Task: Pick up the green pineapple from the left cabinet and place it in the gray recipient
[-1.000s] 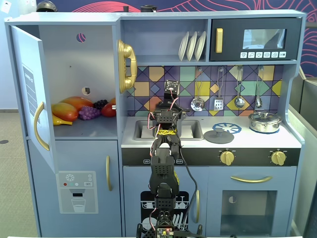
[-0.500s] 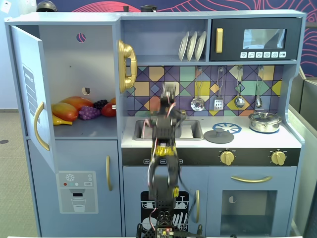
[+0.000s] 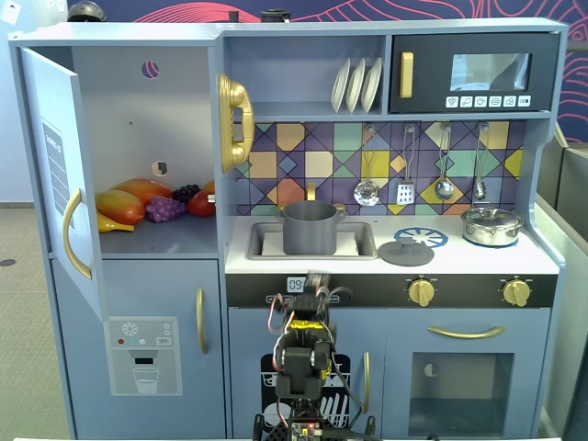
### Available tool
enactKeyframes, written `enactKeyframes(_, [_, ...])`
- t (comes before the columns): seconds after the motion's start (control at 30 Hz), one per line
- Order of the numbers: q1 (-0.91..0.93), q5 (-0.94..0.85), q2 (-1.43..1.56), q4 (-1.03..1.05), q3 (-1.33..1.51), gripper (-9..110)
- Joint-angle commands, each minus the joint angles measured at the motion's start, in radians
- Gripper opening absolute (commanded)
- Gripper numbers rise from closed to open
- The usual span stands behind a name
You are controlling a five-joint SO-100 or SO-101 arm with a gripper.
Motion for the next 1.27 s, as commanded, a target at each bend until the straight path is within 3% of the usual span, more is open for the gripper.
enactKeyframes(0.0, [-0.023,-0.018,0.071,0.075,0.061,0])
enactKeyframes(0.3, [-0.044,-0.121,0.299,0.684,0.063,1])
enactKeyframes(0.37, [-0.051,-0.025,0.299,0.704,0.063,3])
enactKeyframes(1.23, [-0.043,-0.009,0.299,0.704,0.063,6])
